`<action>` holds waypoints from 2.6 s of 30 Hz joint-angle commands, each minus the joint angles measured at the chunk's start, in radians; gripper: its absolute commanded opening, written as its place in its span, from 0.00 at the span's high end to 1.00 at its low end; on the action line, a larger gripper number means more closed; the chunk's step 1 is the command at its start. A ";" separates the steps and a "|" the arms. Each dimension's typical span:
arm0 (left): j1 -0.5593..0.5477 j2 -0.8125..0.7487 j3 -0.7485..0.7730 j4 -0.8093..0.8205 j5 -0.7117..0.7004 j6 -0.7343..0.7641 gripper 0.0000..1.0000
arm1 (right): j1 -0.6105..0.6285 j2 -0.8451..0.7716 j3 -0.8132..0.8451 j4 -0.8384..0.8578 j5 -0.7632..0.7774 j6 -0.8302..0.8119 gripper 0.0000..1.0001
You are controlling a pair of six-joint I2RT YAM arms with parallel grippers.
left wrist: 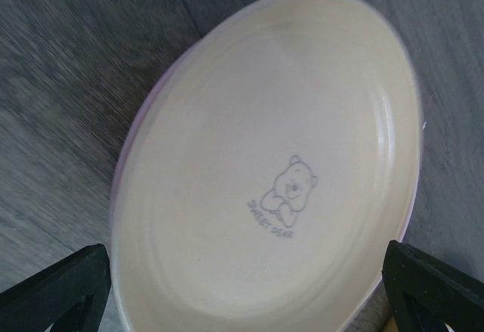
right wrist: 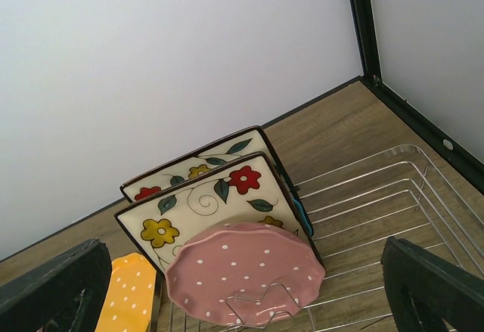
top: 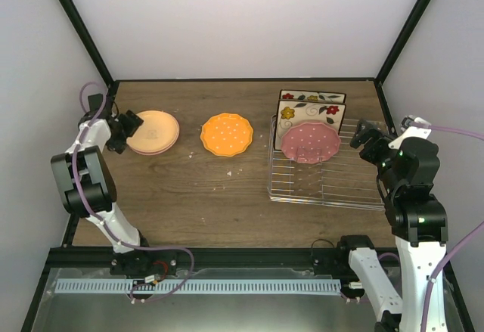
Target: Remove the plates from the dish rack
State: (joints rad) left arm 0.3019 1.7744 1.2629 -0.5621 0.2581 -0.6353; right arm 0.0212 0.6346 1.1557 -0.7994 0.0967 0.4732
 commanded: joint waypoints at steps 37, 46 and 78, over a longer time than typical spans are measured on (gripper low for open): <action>-1.116 0.205 0.538 0.177 0.049 1.282 0.21 | -0.006 -0.082 0.076 -0.084 0.083 0.000 0.00; -1.144 0.332 0.588 0.242 -0.037 1.279 0.21 | -0.006 -0.072 0.095 -0.093 0.096 -0.025 0.00; -1.187 0.244 0.700 0.306 -0.239 1.099 0.96 | -0.006 -0.064 0.044 -0.049 0.099 -0.051 0.00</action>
State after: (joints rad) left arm -0.8841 2.1395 1.8690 -0.3363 0.0742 0.5362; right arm 0.0212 0.5766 1.2118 -0.8806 0.1947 0.4232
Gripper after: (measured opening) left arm 0.179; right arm 0.997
